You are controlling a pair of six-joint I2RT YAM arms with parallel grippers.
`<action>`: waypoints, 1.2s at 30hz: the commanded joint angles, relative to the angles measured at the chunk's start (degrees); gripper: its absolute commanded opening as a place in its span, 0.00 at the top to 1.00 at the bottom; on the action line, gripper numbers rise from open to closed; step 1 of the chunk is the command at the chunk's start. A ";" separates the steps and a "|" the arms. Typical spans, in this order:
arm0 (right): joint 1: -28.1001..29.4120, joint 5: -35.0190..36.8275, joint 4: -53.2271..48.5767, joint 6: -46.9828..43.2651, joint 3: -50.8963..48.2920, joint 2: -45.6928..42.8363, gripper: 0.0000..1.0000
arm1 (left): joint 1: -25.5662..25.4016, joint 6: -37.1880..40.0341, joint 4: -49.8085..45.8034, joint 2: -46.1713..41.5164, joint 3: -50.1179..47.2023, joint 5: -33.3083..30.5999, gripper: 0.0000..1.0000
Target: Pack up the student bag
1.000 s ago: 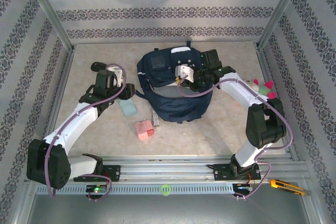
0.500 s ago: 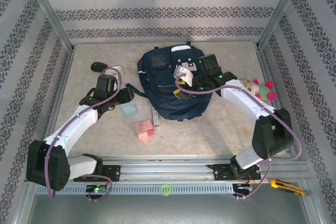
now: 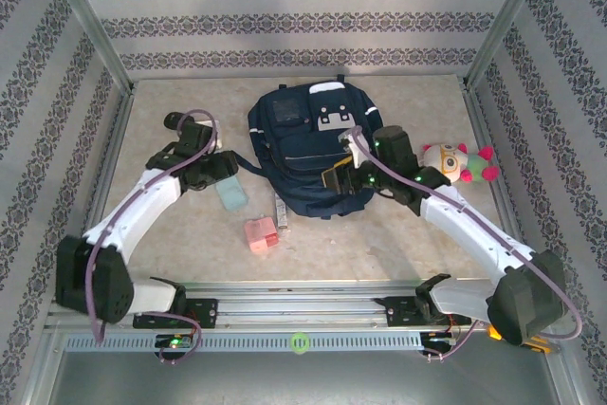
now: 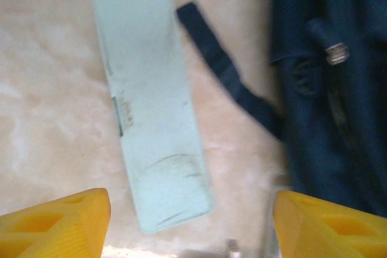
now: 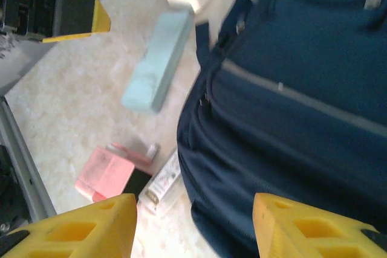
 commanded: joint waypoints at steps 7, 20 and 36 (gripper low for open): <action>3.35 4.44 4.07 7.90 -0.73 1.27 0.45 | 0.34 -3.18 0.93 12.79 -0.46 -0.89 0.17; 4.52 4.30 3.94 7.29 0.04 3.93 0.45 | -0.66 -2.82 3.11 21.15 3.43 -1.10 0.15; 4.90 4.27 3.58 6.66 1.14 4.82 0.44 | -7.45 -14.80 4.26 14.79 3.08 -11.69 0.02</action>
